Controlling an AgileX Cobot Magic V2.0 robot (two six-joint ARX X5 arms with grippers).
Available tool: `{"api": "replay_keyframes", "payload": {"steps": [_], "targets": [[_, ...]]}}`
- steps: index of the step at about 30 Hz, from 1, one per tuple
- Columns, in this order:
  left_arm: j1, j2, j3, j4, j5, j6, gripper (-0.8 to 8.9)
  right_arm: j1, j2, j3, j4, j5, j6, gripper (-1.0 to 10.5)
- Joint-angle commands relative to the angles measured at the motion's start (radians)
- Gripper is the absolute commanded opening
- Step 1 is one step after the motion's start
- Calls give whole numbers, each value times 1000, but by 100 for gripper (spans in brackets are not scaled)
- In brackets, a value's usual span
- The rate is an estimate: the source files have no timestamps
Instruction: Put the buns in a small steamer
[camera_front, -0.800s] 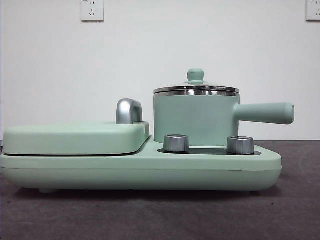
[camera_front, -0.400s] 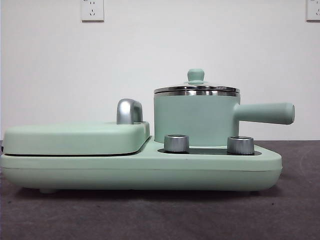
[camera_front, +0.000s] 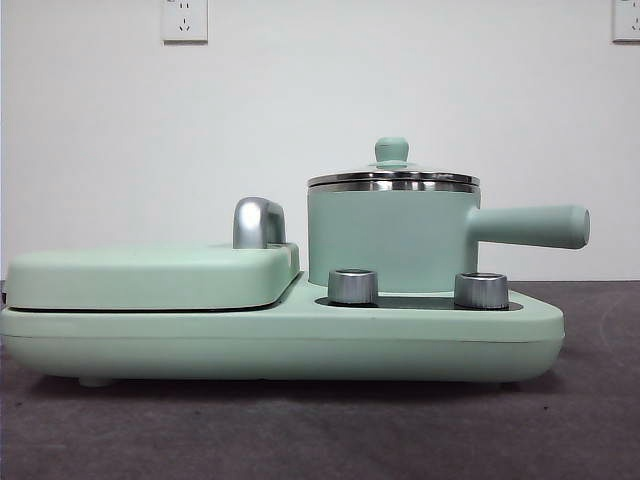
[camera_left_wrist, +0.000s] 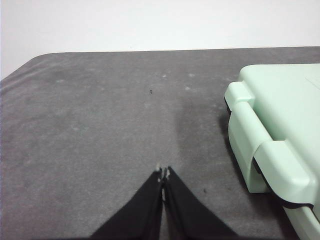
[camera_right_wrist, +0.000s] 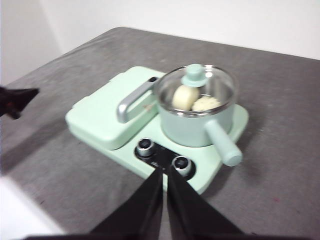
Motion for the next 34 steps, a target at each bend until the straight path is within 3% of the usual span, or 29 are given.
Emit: {"api": "replay_keyframes", "payload": {"steps": [1, 5, 9, 13, 23, 28, 34], "targets": [[2, -1, -19, -5, -1, -5, 7, -69, -10, -31, 55, -3, -7, 12], [2, -1, -19, -5, -1, -5, 7, -189, -40, -179, 341, -2, -6, 12], [2, -1, -19, -5, -1, -5, 7, -286, -99, -400, 737, -1, -7, 12], [2, -1, -19, -5, -1, -5, 7, -355, -179, -595, 923, 42, -3, 12], [2, -1, -19, -5, -1, -5, 7, -391, -276, -845, 908, 136, -31, 12], [2, -1, -19, -5, -1, -5, 7, -395, -276, -932, 901, 238, -60, 12], [2, -1, -19, -5, -1, -5, 7, -405, -276, -975, 848, 250, -73, 12]]}}
